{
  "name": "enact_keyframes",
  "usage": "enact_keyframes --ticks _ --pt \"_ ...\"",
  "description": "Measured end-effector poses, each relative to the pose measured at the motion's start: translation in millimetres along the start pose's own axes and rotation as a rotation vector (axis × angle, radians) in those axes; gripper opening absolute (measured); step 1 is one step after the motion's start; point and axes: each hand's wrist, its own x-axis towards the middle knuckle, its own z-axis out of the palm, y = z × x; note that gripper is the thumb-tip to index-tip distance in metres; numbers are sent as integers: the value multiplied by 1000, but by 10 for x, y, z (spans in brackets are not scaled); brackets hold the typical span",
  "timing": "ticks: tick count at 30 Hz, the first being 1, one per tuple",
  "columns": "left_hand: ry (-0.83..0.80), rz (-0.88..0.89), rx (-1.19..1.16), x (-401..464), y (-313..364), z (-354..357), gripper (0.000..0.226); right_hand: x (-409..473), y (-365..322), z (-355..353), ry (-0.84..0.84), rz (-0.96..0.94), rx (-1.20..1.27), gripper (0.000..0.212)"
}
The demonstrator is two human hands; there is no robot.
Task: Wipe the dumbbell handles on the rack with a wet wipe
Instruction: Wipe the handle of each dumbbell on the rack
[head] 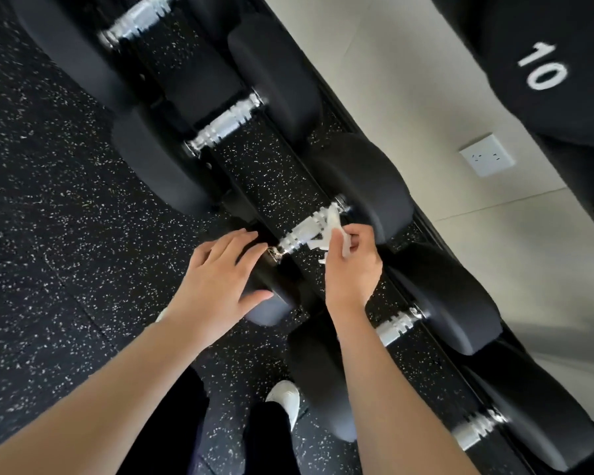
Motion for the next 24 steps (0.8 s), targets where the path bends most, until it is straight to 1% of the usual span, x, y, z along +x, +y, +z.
enact_keyframes --ticks 3,5,7,10,12,14,17,19,22,24 --pt "-49 52 -30 52 -182 -37 76 73 -166 182 110 216 86 12" --pt "-77 86 -48 92 -260 -75 78 123 -269 307 212 394 178 7" --pt "-99 103 -63 133 -311 -106 78 181 -370 434 310 520 251 7" --pt "-132 123 -81 177 -347 -110 78 283 -473 562 417 629 342 10" --pt "-138 134 -91 188 -370 -89 77 333 -495 618 449 682 361 8" --pt "-139 136 -100 183 -382 -71 76 364 -487 659 464 703 381 11" --pt "-118 147 -103 186 -400 -49 75 377 -459 669 437 720 379 15" --pt "-112 154 -108 189 -414 -38 74 359 -432 627 371 693 339 13" --pt "-114 149 -109 181 -417 -29 75 246 -390 528 175 578 230 10" --pt "-113 141 -123 171 -408 -26 74 86 -345 500 34 513 205 12"
